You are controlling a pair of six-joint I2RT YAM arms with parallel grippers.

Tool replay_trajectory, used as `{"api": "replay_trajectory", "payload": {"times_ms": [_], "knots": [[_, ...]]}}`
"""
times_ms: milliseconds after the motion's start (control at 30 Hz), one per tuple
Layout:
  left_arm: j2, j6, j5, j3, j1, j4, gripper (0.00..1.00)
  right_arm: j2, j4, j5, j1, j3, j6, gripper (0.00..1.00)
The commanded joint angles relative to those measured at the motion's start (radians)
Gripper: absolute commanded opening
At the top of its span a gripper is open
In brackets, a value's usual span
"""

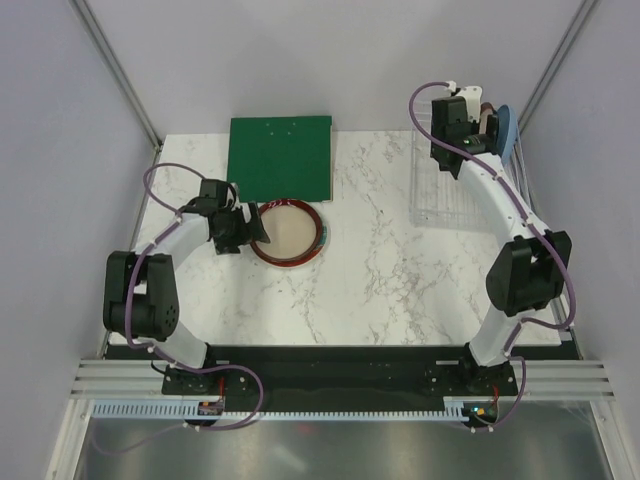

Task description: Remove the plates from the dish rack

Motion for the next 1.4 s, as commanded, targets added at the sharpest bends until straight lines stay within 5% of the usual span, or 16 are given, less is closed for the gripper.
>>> {"api": "replay_trajectory", "payload": {"times_ms": [0,333,867,1367], "knots": [[-0.045,0.019,-0.116,0.019,-0.007,-0.051,1.0,0.049,0.033,0.005,-0.05,0.113,0.006,0.97],[-0.324,0.008,-0.032,0.008,-0.01,0.018,1.0,0.259,0.035,-0.012,-0.124,0.316,-0.022,0.95],[-0.289,0.009,0.083,0.045,-0.022,0.091,1.0,0.525,0.062,-0.054,-0.205,0.548,-0.057,0.9],[-0.228,0.002,0.08,0.04,-0.059,0.121,1.0,0.597,0.116,-0.186,-0.297,0.584,-0.045,0.52]]}}
